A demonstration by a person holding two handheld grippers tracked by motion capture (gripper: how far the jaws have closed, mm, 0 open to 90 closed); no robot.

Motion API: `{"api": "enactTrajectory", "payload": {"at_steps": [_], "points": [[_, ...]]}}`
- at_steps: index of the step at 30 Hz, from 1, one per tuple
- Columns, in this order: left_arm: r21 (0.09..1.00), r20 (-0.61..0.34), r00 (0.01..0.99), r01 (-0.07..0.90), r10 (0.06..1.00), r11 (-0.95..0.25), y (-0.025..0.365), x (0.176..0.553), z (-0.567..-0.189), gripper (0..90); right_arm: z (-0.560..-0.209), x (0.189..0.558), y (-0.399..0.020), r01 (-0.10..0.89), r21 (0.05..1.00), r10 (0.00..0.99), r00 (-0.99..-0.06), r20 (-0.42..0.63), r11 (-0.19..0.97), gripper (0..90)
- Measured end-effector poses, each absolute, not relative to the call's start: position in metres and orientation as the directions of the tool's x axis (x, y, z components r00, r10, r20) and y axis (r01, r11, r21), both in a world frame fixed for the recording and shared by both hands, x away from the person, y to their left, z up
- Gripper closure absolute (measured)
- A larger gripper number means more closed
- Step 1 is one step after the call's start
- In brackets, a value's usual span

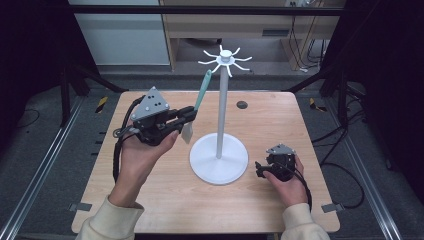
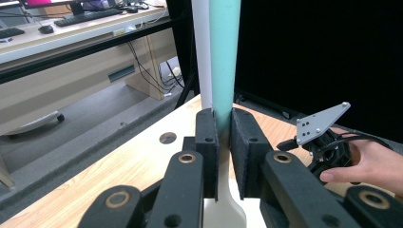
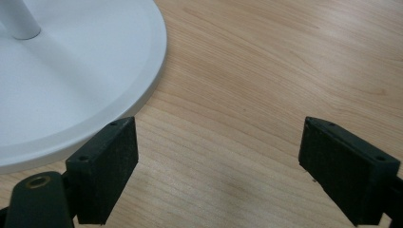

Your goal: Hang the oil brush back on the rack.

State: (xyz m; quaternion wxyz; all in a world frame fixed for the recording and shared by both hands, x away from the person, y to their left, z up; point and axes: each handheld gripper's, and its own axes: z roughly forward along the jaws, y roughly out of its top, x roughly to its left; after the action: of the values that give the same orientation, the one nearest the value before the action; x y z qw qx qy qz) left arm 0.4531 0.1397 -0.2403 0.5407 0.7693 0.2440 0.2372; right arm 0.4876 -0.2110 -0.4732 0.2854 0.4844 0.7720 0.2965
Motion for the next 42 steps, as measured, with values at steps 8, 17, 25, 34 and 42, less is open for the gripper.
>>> {"api": "enactTrajectory", "payload": {"at_steps": [8, 17, 25, 34, 42], "points": [[0.941, 0.096, 0.767, 0.139, 0.635, -0.310, 0.134, 0.456, -0.238, 81.7, -0.473, 0.487, -0.211, 0.577, 0.736, 0.917, -0.368, -0.152, 0.353, 13.5], [0.934, 0.103, 0.763, 0.147, 0.638, -0.327, 0.127, 0.462, -0.239, 81.7, -0.473, 0.487, -0.212, 0.577, 0.736, 0.917, -0.369, -0.153, 0.355, 13.5], [0.932, 0.107, 0.765, 0.146, 0.635, -0.332, 0.124, 0.465, -0.240, 81.8, -0.473, 0.487, -0.212, 0.576, 0.740, 0.919, -0.366, -0.148, 0.348, 13.5], [0.933, 0.105, 0.767, 0.144, 0.633, -0.330, 0.124, 0.465, -0.241, 82.0, -0.473, 0.487, -0.212, 0.575, 0.739, 0.918, -0.367, -0.150, 0.350, 13.5], [0.934, 0.104, 0.767, 0.145, 0.633, -0.328, 0.124, 0.466, -0.241, 82.5, -0.473, 0.488, -0.212, 0.576, 0.737, 0.918, -0.367, -0.152, 0.352, 13.4]]}}
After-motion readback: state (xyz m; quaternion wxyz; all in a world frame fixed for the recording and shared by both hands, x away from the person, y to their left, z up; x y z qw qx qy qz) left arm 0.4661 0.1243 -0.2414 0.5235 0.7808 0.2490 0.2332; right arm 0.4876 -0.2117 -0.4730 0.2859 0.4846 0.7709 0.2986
